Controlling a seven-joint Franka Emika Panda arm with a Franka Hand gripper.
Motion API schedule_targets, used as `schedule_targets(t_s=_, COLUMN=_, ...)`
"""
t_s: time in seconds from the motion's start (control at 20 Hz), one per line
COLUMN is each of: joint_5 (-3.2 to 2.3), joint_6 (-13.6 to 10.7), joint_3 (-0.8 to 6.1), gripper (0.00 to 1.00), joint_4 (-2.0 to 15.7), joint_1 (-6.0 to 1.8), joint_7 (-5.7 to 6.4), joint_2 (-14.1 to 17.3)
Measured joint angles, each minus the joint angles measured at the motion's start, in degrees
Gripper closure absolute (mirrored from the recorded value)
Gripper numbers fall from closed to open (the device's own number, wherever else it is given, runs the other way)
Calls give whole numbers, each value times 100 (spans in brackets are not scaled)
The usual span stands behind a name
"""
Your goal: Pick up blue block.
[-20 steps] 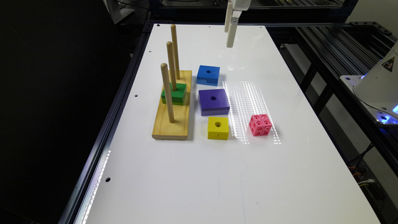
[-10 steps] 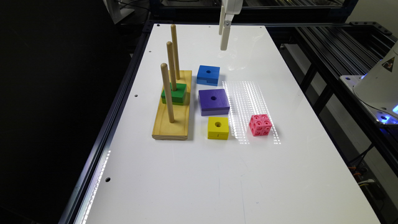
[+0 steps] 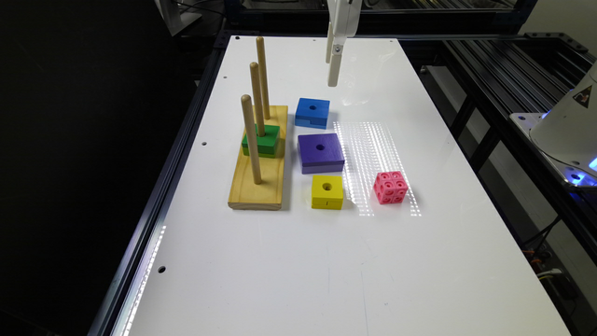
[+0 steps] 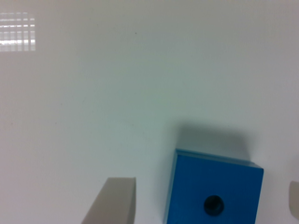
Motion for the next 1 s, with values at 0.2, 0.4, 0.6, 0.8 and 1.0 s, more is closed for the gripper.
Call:
schedule_targets(t_s=0.2, joint_5=3, joint_6=0, joint_3=37, gripper=0, joint_4=67, joint_1=2, joint_7=19, joint_2=20)
schedule_targets(t_s=0.4, joint_5=6, joint_6=0, joint_3=110, gripper=0, joint_4=194, joint_1=1, joint_7=54, joint_2=103)
schedule_targets(t_s=0.6, joint_5=7, joint_6=0, joint_3=145, gripper=0, joint_4=379, joint_1=1, joint_7=64, joint_2=260)
schedule_targets(t_s=0.8, joint_5=7, joint_6=0, joint_3=154, gripper=0, joint_4=497, joint_1=1, joint_7=64, joint_2=411)
schedule_targets(t_s=1.0, joint_5=7, joint_6=35, joint_3=150, gripper=0, joint_4=525, joint_1=-7, joint_7=64, joint_2=561)
